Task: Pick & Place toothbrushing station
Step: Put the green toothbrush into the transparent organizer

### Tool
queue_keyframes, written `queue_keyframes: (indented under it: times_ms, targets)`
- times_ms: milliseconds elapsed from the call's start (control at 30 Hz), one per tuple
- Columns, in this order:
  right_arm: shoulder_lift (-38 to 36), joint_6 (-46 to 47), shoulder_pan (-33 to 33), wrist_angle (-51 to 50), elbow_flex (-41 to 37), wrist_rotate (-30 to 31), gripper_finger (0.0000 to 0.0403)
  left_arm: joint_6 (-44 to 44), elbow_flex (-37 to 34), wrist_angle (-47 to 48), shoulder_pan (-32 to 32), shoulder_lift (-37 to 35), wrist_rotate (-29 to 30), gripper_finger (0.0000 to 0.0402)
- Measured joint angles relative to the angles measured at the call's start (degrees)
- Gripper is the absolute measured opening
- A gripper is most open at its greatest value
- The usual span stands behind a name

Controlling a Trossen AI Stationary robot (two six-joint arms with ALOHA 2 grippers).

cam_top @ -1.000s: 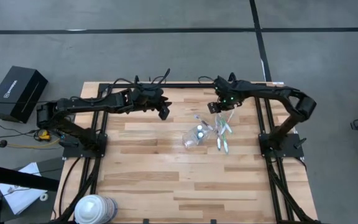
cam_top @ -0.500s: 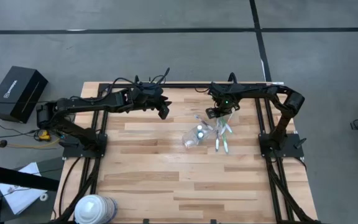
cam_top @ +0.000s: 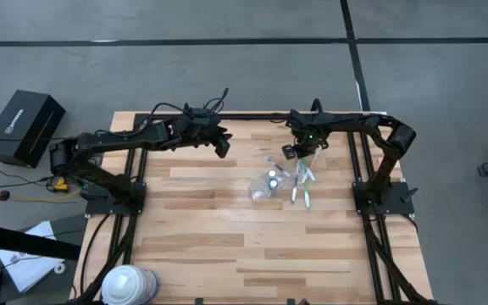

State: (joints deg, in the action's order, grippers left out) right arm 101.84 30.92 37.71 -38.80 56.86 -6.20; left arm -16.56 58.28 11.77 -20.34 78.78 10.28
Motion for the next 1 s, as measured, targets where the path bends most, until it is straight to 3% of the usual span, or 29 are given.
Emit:
queue_keyframes:
  times_ms: [567,700,1000]
  targets:
    - [-8.7,1.0,0.7,1.7,0.0,-0.3,0.0008,0.0,0.0,-0.4,0.0,0.0,0.0,0.0136]
    - [-8.7,0.5,0.8,1.5,0.0,-4.3,0.0053,0.0,0.0,-0.5,0.0,0.0,0.1,0.0136]
    - [-8.7,0.1,0.6,1.7,0.0,-4.3,0.0206,0.0,0.0,-0.5,0.0,0.0,-1.3,0.0136]
